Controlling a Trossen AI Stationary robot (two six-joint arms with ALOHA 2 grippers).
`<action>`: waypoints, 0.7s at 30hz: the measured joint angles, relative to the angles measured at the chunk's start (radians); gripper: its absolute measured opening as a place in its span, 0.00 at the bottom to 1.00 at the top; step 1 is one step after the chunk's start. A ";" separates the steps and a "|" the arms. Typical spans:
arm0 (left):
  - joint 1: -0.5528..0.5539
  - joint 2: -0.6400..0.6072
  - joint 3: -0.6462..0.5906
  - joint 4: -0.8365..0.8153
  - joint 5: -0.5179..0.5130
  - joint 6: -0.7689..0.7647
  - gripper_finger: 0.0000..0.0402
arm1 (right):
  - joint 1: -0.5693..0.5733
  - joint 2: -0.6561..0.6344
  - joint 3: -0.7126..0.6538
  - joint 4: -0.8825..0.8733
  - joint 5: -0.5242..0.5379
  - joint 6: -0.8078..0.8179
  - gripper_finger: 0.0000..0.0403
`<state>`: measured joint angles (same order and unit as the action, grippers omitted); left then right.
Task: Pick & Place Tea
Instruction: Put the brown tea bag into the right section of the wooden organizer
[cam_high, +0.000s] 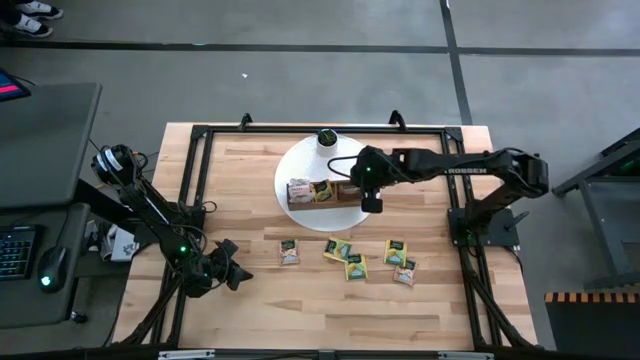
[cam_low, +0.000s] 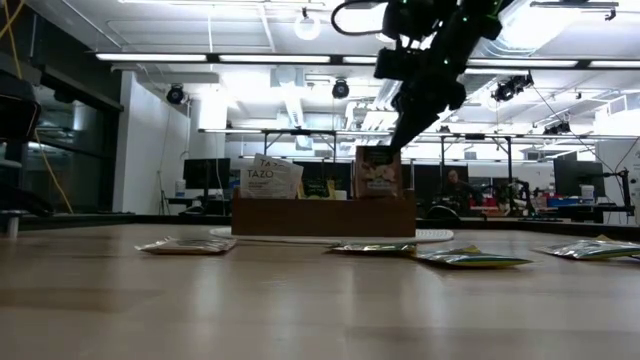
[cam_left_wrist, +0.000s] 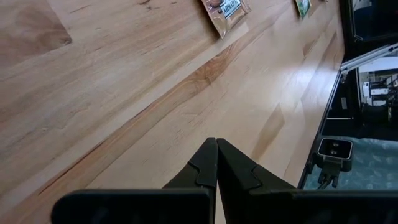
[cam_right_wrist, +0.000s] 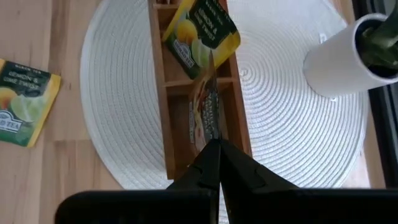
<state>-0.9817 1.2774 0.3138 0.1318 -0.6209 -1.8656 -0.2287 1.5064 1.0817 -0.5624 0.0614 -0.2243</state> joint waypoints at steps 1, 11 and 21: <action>0.000 0.000 0.000 0.000 -0.001 0.000 0.00 | -0.001 0.005 0.000 -0.001 -0.001 -0.004 0.00; 0.001 0.000 0.000 0.000 -0.118 -0.028 0.00 | -0.002 0.054 0.000 0.000 -0.019 -0.020 0.00; 0.001 0.000 0.000 0.001 -0.202 0.143 0.00 | -0.033 0.062 0.000 0.007 -0.035 -0.012 0.00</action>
<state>-0.9810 1.2778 0.3138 0.1326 -0.8231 -1.7221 -0.2621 1.5681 1.0817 -0.5555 0.0264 -0.2363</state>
